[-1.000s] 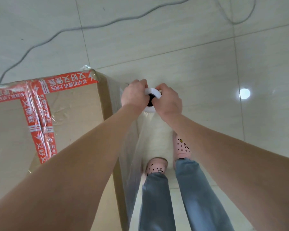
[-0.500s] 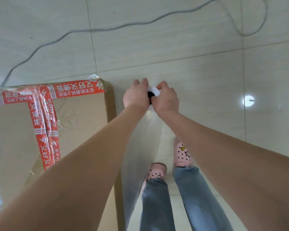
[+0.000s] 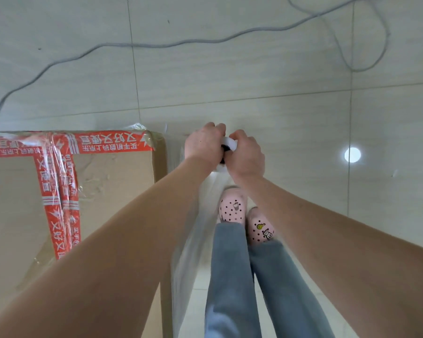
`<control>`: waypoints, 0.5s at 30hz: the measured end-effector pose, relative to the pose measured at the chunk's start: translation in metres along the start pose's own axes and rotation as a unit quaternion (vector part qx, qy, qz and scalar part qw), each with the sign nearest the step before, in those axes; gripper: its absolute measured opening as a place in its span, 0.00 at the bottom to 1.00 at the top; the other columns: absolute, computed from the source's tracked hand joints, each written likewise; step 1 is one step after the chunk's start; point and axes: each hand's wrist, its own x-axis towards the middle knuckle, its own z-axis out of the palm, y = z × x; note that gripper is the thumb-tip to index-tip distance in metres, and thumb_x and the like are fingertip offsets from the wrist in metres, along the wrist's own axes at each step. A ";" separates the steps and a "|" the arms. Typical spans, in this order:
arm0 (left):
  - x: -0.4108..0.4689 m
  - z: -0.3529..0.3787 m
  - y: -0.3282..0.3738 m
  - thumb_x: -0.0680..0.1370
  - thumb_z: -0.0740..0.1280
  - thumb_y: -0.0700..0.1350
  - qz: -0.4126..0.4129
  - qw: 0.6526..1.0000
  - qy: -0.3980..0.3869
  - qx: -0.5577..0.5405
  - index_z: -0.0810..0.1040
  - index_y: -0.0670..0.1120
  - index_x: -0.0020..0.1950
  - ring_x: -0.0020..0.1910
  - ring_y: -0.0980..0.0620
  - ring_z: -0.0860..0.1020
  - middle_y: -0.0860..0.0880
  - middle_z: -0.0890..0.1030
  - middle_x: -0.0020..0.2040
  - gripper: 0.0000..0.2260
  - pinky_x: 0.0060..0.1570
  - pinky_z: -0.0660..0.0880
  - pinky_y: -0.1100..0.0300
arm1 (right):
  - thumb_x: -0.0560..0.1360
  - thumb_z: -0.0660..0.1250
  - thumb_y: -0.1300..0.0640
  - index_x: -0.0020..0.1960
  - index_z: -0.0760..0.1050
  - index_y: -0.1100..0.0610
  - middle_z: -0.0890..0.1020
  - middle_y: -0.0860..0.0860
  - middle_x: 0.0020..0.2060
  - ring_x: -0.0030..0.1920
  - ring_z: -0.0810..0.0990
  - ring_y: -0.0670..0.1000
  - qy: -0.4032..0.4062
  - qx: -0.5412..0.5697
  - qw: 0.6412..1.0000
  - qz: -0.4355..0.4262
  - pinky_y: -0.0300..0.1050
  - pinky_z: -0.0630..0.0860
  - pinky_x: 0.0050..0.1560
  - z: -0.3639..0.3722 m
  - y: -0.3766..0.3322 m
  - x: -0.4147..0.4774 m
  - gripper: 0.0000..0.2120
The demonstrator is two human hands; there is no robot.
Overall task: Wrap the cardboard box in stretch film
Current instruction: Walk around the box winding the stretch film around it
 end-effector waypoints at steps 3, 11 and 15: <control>0.012 -0.010 -0.008 0.75 0.61 0.40 -0.027 0.999 -0.004 -0.035 0.75 0.45 0.53 0.47 0.41 0.78 0.44 0.76 0.50 0.08 0.38 0.70 0.56 | 0.75 0.59 0.59 0.63 0.71 0.49 0.76 0.52 0.55 0.50 0.77 0.57 0.004 -0.032 0.999 -0.016 0.45 0.66 0.42 -0.003 -0.015 0.011 0.17; 0.028 -0.033 -0.036 0.74 0.66 0.46 -0.179 0.968 0.029 -0.174 0.73 0.42 0.52 0.48 0.41 0.78 0.43 0.80 0.48 0.11 0.38 0.70 0.57 | 0.75 0.63 0.54 0.66 0.65 0.51 0.72 0.51 0.60 0.46 0.75 0.55 -0.002 0.039 0.999 0.029 0.45 0.66 0.43 -0.006 -0.053 0.025 0.20; 0.034 -0.036 -0.038 0.75 0.66 0.46 -0.191 0.968 -0.006 -0.163 0.70 0.41 0.58 0.53 0.41 0.78 0.42 0.78 0.55 0.15 0.40 0.69 0.56 | 0.75 0.63 0.54 0.64 0.66 0.53 0.73 0.53 0.58 0.47 0.74 0.55 -0.010 0.071 0.996 0.052 0.45 0.66 0.44 -0.004 -0.061 0.033 0.18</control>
